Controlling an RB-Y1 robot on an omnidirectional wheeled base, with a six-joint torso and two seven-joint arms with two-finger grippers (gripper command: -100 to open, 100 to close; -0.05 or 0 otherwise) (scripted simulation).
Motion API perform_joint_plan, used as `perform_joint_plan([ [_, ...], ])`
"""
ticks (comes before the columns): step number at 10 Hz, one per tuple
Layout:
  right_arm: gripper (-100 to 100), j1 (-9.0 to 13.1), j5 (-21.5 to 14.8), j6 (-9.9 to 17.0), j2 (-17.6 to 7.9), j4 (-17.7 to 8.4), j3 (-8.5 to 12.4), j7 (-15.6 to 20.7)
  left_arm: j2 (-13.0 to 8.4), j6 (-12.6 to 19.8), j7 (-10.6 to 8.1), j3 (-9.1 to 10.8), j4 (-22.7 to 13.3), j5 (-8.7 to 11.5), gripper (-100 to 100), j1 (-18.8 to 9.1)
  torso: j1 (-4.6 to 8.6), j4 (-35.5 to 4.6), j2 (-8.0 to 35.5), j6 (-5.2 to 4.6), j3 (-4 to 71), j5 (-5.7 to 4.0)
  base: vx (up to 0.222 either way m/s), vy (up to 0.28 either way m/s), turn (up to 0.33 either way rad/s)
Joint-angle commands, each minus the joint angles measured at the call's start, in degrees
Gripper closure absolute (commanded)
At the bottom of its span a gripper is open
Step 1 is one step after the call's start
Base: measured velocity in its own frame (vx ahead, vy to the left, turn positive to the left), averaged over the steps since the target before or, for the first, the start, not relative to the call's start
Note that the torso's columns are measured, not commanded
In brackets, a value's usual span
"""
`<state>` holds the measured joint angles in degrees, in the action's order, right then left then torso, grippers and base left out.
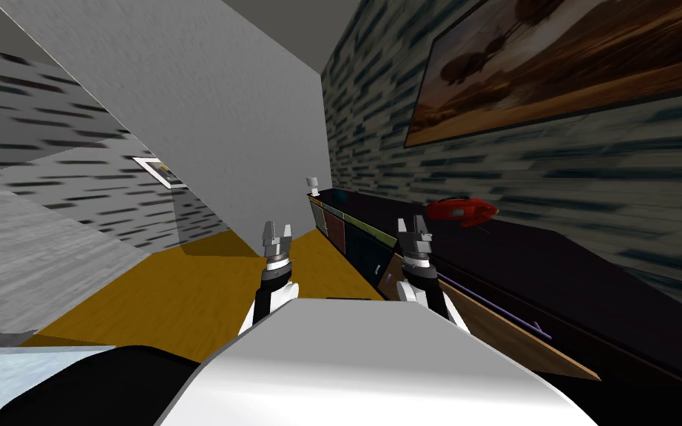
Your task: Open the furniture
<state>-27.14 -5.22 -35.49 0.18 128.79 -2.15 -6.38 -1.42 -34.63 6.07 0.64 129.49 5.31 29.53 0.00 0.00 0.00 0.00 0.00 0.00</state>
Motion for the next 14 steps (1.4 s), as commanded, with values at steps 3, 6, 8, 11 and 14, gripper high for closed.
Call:
perform_joint_plan([
  [3,0,0.0,0.0,0.0,0.0,0.01,0.0,0.0,0.0,0.0,0.0,0.0,0.01,0.0,0,0.0,0.0,-10.06,10.03,0.0,20.14,0.0,0.0,0.0,0.0],
  [6,0,0.0,0.0,0.0,0.0,0.01,0.0,0.0,0.0,0.0,0.0,0.0,0.01,0.0,0,0.0,0.0,-22.68,22.69,0.0,45.36,0.0,0.0,0.0,0.0],
  [8,0,0.0,0.0,0.0,0.0,0.02,0.0,0.0,0.0,-0.01,0.0,0.0,0.02,0.0,0,0.0,0.0,-31.14,31.16,0.0,62.27,0.0,0.0,0.0,0.0],
  [11,-100,-0.21,-1.16,0.11,-3.66,-0.45,0.68,0.97,0.0,0.0,0.0,0.0,0.0,0.0,0,0.0,-0.03,-41.49,41.54,0.0,83.14,0.01,0.008,0.012,-0.004],
  [14,-100,-0.69,-3.76,0.38,-8.38,-1.5,2.22,3.14,0.0,0.0,0.0,0.0,-0.01,0.0,0,0.01,-0.04,-42.26,42.24,0.0,84.57,0.01,0.017,0.039,-0.011],
])
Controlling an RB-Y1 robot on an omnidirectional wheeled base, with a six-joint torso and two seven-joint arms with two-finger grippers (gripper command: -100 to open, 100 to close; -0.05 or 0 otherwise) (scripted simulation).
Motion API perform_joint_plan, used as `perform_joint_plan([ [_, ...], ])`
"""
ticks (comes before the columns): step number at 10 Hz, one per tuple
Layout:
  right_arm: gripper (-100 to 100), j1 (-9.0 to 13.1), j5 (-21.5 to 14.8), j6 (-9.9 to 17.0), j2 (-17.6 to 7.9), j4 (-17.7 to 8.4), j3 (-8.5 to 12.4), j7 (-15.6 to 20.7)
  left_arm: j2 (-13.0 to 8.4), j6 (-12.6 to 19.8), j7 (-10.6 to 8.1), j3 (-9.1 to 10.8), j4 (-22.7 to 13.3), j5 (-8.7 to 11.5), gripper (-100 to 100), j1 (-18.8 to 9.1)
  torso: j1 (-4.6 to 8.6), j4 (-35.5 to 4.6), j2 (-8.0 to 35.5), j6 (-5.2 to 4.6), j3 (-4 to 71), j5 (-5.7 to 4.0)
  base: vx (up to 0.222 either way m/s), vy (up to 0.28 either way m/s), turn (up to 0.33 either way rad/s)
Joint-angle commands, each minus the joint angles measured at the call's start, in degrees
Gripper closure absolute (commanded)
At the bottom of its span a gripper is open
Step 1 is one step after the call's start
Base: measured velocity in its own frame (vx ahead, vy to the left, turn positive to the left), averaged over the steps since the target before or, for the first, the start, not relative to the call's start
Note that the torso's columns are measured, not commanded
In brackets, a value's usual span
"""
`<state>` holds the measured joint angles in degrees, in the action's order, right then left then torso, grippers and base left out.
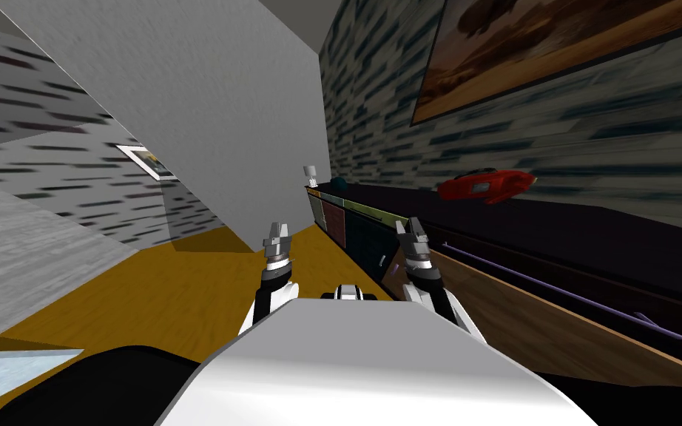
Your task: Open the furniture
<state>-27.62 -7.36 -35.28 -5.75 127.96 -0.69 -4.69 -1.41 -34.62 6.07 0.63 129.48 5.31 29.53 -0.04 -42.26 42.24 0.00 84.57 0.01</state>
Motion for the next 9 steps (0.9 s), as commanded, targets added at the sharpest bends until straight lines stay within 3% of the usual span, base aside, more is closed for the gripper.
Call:
perform_joint_plan([
  [1,-100,-0.4,-2.73,0.28,-3.98,-1.11,1.41,2.38,0.0,0.0,0.0,0.0,0.0,0.0,0,0.0,0.02,-0.02,0.01,0.0,0.01,-0.01,0.028,0.056,-0.014],
  [9,-100,-2.6,-14.11,1.29,-15.12,-5.11,8.09,11.83,0.0,0.0,0.0,0.0,0.0,0.0,0,0.0,0.03,-0.02,0.03,0.0,0.0,-0.01,0.036,0.075,-0.018],
])
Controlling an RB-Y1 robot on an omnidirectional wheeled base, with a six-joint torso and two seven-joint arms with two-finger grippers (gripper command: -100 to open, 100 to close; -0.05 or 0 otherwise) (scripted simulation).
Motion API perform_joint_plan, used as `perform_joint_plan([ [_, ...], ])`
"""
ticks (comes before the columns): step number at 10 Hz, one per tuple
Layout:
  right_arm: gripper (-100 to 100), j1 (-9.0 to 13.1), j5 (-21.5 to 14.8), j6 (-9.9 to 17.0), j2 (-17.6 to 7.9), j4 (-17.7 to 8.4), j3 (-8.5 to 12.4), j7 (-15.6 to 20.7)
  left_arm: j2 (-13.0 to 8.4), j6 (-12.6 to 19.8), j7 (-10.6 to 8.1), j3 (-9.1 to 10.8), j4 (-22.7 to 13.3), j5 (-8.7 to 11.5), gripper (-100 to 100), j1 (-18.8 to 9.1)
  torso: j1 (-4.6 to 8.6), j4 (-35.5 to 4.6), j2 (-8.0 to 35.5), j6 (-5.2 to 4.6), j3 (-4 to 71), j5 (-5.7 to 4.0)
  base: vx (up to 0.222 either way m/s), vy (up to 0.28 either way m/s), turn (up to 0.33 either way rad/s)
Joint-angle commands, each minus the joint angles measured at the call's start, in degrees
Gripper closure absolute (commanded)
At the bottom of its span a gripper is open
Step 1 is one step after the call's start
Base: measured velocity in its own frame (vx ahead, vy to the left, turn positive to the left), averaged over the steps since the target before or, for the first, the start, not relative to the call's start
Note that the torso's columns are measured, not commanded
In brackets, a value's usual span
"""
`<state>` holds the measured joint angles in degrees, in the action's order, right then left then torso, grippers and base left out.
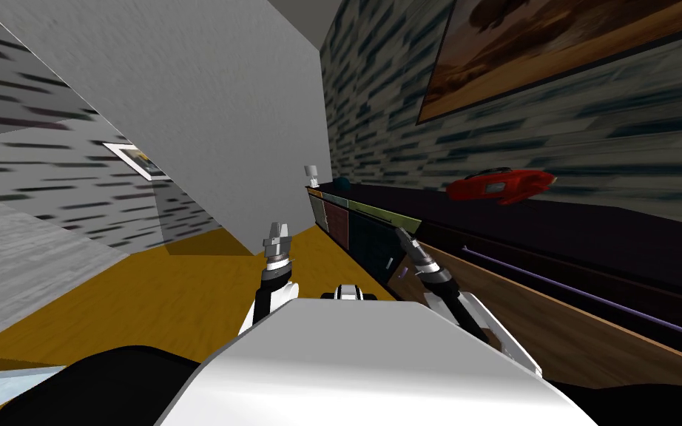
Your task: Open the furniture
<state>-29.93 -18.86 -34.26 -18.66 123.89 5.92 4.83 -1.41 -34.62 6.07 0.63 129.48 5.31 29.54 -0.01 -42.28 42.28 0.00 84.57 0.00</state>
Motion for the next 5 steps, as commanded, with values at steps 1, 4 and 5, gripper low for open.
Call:
perform_joint_plan([
  [1,-100,-0.61,-4.22,0.41,-3.58,-1.6,2.44,3.65,0.0,0.0,0.0,0.0,0.0,0.0,0,0.0,0.01,0.01,-0.03,0.0,0.01,0.0,0.05,0.082,-0.022],
  [4,-100,-1.56,-9.19,0.86,-7.97,-3.39,5.36,7.79,0.0,0.0,0.0,0.0,0.0,0.0,0,0.0,-0.02,-0.01,0.02,0.0,-0.01,0.01,0.04,0.09,-0.022],
  [5,-100,-1.87,-10.88,1.03,-9.58,-4.06,6.36,9.2,0.0,0.0,0.0,0.0,0.0,0.0,0,0.0,0.03,-0.02,0.06,-0.01,-0.04,0.0,0.023,0.087,-0.022],
])
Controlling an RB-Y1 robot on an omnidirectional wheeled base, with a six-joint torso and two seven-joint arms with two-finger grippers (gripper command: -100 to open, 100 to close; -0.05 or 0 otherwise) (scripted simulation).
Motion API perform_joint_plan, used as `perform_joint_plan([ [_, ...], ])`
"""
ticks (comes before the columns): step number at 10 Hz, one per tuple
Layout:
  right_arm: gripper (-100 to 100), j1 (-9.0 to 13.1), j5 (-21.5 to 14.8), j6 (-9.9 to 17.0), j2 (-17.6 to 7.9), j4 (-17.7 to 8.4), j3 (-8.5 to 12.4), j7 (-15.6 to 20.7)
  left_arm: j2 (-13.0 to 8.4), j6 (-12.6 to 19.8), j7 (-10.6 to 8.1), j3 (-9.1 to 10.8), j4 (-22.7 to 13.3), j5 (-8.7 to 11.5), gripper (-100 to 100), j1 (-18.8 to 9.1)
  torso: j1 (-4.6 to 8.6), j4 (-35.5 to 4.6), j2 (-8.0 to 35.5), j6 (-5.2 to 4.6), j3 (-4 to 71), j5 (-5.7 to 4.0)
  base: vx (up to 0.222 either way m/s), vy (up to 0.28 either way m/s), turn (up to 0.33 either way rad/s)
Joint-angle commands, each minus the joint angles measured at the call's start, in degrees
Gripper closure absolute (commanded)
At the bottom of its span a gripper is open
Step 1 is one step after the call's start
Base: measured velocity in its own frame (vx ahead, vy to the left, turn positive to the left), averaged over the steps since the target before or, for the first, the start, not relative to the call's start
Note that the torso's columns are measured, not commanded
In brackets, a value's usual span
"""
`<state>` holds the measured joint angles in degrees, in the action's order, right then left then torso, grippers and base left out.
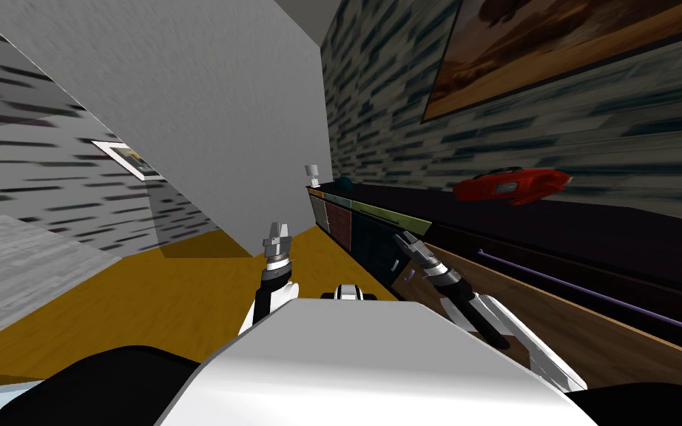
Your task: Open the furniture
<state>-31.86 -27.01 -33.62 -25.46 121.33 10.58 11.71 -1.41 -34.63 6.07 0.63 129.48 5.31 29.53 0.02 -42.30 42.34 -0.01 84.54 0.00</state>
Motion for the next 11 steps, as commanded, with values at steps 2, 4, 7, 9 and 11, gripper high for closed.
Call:
perform_joint_plan([
  [2,-100,-0.55,-6.14,0.77,-6.13,-2.99,3.71,5.18,0.0,0.0,0.0,0.0,0.0,0.0,0,0.0,0.01,0.02,-0.09,0.01,0.05,0.0,0.052,0.086,-0.022],
  [4,-100,-0.84,-7.85,0.99,-8.03,-3.82,4.72,6.62,0.0,0.0,0.0,0.0,0.0,0.0,0,0.0,-0.07,0.03,-0.1,0.01,0.06,0.02,0.04,0.086,-0.016],
  [7,-100,-1.64,-12.97,1.7,-13.45,-6.56,7.77,10.95,0.0,0.0,0.0,0.0,0.0,0.0,0,0.0,0.01,0.0,-0.03,0.0,0.01,-0.01,0.034,0.066,-0.02],
  [9,-100,-1.89,-14.67,1.95,-15.67,-7.53,8.78,12.39,0.0,0.0,0.0,0.0,0.0,0.0,0,0.0,-0.1,0.02,-0.08,0.01,0.05,0.02,0.031,0.08,-0.016],
  [11,-100,-2.38,-18.03,2.47,-19.39,-9.49,10.78,15.25,0.0,0.0,0.0,0.0,0.0,0.0,0,0.0,0.02,0.0,-0.01,0.01,0.0,-0.01,0.02,0.069,-0.016],
])
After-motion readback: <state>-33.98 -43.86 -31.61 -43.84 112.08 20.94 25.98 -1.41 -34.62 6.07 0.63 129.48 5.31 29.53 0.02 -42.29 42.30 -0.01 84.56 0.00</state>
